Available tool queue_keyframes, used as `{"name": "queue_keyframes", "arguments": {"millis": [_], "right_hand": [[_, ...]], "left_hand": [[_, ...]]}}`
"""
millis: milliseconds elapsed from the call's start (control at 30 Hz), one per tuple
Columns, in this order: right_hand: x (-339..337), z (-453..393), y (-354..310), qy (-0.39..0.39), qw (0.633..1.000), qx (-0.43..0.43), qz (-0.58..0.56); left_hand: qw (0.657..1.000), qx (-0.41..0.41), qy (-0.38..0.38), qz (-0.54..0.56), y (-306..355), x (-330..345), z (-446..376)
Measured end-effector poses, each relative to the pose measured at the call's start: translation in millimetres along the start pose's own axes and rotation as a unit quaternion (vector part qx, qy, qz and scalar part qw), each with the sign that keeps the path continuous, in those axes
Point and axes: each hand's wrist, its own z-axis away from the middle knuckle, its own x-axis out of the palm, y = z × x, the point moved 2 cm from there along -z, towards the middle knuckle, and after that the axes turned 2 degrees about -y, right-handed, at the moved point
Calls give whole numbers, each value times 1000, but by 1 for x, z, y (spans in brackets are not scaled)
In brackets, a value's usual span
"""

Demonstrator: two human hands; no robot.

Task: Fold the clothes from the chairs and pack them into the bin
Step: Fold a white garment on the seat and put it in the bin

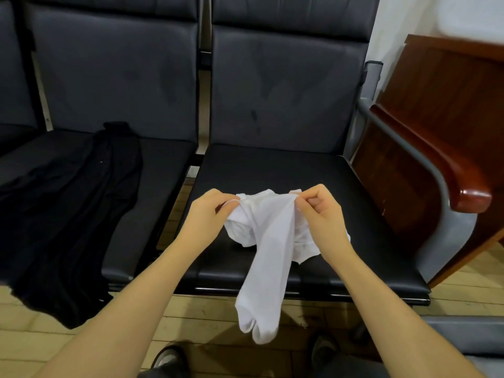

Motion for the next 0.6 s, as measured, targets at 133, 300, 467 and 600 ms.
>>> {"name": "queue_keyframes", "arguments": {"millis": [133, 300, 467, 600], "right_hand": [[-9, 2, 8, -2, 996, 54, 77], [-9, 14, 24, -71, 926, 8, 371], [7, 28, 18, -95, 907, -155, 381], [26, 40, 19, -126, 897, -203, 372]], "left_hand": [[1000, 13, -11, -21, -1, -9, 6], [987, 45, -106, -108, -5, 1, 23], [966, 22, -189, -174, -3, 10, 35], [971, 28, -166, -167, -14, 7, 44]]}}
